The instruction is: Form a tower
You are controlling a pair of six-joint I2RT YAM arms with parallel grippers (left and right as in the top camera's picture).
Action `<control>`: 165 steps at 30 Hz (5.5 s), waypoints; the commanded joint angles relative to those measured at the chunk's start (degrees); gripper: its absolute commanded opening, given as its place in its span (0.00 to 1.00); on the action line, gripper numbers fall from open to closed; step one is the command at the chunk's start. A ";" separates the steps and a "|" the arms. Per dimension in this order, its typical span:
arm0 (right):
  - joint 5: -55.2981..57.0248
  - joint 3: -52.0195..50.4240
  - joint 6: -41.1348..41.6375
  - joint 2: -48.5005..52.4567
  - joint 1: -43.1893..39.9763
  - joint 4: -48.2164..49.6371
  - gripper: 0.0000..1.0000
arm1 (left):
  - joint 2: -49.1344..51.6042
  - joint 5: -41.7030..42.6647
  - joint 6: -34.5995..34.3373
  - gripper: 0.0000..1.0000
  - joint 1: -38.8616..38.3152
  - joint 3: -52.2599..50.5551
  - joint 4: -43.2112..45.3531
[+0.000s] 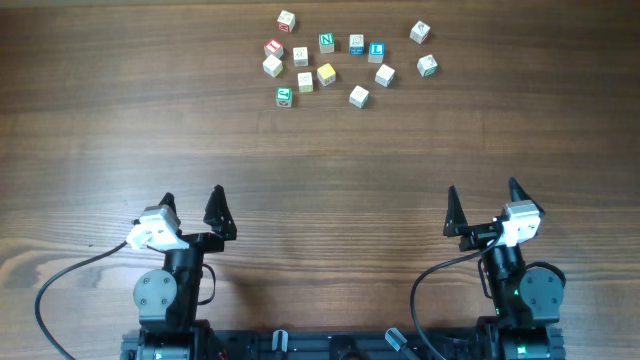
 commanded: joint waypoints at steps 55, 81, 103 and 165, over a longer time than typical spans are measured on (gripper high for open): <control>0.50 -0.07 -0.59 0.63 -0.24 0.15 1.00 | 8.72 4.22 4.61 1.00 0.42 14.14 -7.23; 0.50 -0.07 -0.59 0.63 -0.24 0.15 1.00 | 63.76 8.92 14.82 1.00 -11.54 62.01 -13.62; 0.50 -0.07 -0.59 0.63 -0.24 0.15 1.00 | 111.43 1.33 13.44 1.00 -15.08 80.21 -18.86; 0.50 -0.07 -0.59 0.63 -0.24 0.15 1.00 | 106.62 -16.13 -20.20 0.20 -41.46 72.91 -26.29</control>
